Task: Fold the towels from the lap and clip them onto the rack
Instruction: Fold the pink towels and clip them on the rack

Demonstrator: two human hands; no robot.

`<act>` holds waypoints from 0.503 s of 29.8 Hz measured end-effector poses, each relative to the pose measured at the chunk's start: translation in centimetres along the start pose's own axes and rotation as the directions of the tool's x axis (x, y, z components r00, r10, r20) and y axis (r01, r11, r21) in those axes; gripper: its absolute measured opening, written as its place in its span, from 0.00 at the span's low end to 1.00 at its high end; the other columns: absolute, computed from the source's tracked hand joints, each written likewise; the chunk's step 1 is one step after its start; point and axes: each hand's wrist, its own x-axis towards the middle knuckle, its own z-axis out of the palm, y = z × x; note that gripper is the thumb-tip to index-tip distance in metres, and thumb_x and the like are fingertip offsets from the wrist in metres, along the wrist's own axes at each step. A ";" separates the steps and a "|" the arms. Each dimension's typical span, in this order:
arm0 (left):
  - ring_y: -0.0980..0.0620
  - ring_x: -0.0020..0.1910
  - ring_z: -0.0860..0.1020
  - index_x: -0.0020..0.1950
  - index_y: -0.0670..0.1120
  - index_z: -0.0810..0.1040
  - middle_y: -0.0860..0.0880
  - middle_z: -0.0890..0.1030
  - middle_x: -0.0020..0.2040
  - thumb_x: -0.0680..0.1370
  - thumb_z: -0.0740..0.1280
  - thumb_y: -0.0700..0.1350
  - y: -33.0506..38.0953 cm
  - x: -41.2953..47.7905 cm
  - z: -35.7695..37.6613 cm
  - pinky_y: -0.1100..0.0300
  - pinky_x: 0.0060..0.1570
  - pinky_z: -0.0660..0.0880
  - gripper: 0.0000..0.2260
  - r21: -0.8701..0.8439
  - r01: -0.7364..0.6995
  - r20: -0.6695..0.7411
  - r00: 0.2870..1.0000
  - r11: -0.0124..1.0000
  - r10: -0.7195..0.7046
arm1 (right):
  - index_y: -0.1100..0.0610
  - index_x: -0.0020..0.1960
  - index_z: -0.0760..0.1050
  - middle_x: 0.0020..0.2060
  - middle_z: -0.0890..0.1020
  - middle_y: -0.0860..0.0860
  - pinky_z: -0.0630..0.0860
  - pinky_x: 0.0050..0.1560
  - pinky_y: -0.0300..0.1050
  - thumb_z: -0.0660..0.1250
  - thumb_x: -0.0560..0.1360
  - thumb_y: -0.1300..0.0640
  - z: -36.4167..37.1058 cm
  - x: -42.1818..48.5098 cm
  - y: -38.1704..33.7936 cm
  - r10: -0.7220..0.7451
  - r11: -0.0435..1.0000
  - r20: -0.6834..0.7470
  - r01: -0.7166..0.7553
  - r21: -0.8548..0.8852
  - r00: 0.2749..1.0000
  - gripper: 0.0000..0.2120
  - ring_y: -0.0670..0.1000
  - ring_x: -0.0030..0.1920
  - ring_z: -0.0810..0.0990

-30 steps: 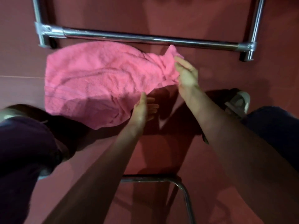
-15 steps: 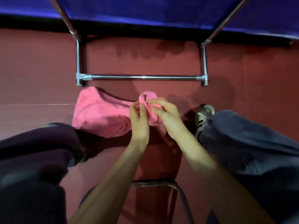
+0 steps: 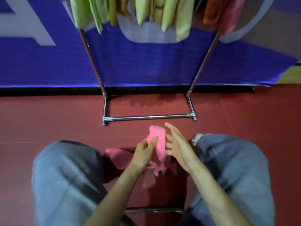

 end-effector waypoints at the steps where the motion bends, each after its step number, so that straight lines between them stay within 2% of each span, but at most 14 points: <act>1: 0.66 0.28 0.76 0.46 0.43 0.77 0.58 0.80 0.31 0.78 0.61 0.41 0.6 -1.1 0.2 0.74 0.30 0.72 0.06 0.007 -0.031 0.015 0.999 0.999 0.031 | 0.45 0.60 0.67 0.54 0.79 0.50 0.78 0.42 0.45 0.49 0.79 0.51 0.1 -1.3 -0.4 -0.050 0.999 -0.005 0.050 0.011 0.999 0.13 0.51 0.45 0.81; 3: 0.63 0.31 0.76 0.43 0.46 0.74 0.53 0.80 0.35 0.76 0.63 0.41 1.1 -2.0 0.4 0.71 0.33 0.73 0.03 0.025 -0.068 0.023 0.997 0.997 0.067 | 0.47 0.61 0.68 0.53 0.79 0.51 0.78 0.36 0.41 0.50 0.79 0.52 0.1 -2.6 -0.7 -0.098 0.994 -0.026 0.099 0.040 0.995 0.14 0.50 0.43 0.80; 5: 0.64 0.30 0.76 0.43 0.47 0.70 0.48 0.77 0.39 0.76 0.63 0.37 1.9 -3.1 0.9 0.71 0.32 0.74 0.06 -0.036 -0.119 0.016 0.993 0.992 0.119 | 0.52 0.63 0.69 0.54 0.78 0.52 0.77 0.30 0.38 0.50 0.78 0.50 0.5 -4.2 -1.4 -0.142 0.987 -0.010 0.142 0.070 0.990 0.18 0.48 0.44 0.79; 7: 0.64 0.25 0.76 0.47 0.45 0.67 0.46 0.76 0.37 0.76 0.62 0.36 2.5 -4.2 1.3 0.72 0.26 0.71 0.06 -0.103 -0.133 0.015 0.991 0.986 0.135 | 0.54 0.63 0.69 0.55 0.78 0.50 0.79 0.31 0.41 0.49 0.75 0.47 0.7 -5.3 -1.6 -0.167 0.980 0.014 0.164 0.113 0.986 0.21 0.46 0.45 0.80; 9: 0.62 0.29 0.78 0.52 0.46 0.66 0.45 0.78 0.40 0.77 0.61 0.37 2.8 -4.8 1.6 0.72 0.27 0.72 0.07 -0.130 -0.161 0.045 0.985 0.978 0.168 | 0.52 0.63 0.68 0.58 0.76 0.49 0.80 0.35 0.44 0.46 0.77 0.45 0.9 -6.0 -2.0 -0.165 0.976 0.030 0.159 0.145 0.986 0.22 0.44 0.47 0.80; 11: 0.56 0.43 0.80 0.57 0.48 0.66 0.43 0.79 0.50 0.78 0.60 0.41 3.0 -5.9 1.9 0.68 0.42 0.76 0.09 -0.110 -0.210 0.069 0.973 0.971 0.219 | 0.51 0.65 0.67 0.60 0.75 0.49 0.80 0.39 0.46 0.43 0.78 0.44 0.8 -6.9 -2.4 -0.171 0.973 0.046 0.162 0.162 0.984 0.23 0.45 0.52 0.79; 13: 0.53 0.57 0.76 0.66 0.48 0.63 0.47 0.75 0.61 0.77 0.62 0.46 3.0 -6.4 1.9 0.62 0.59 0.72 0.18 -0.007 -0.263 0.117 0.958 0.965 0.262 | 0.50 0.64 0.68 0.63 0.74 0.50 0.80 0.39 0.44 0.42 0.77 0.43 1.1 -7.4 -3.1 -0.161 0.971 0.081 0.144 0.190 0.984 0.24 0.46 0.54 0.78; 15: 0.56 0.60 0.74 0.67 0.54 0.62 0.54 0.73 0.62 0.73 0.66 0.51 3.2 -7.1 1.5 0.62 0.62 0.69 0.24 0.055 -0.319 0.137 0.941 0.946 0.309 | 0.51 0.66 0.66 0.63 0.73 0.50 0.79 0.37 0.42 0.41 0.78 0.43 1.8 -8.0 -3.8 -0.177 0.967 0.116 0.150 0.208 0.977 0.25 0.45 0.51 0.79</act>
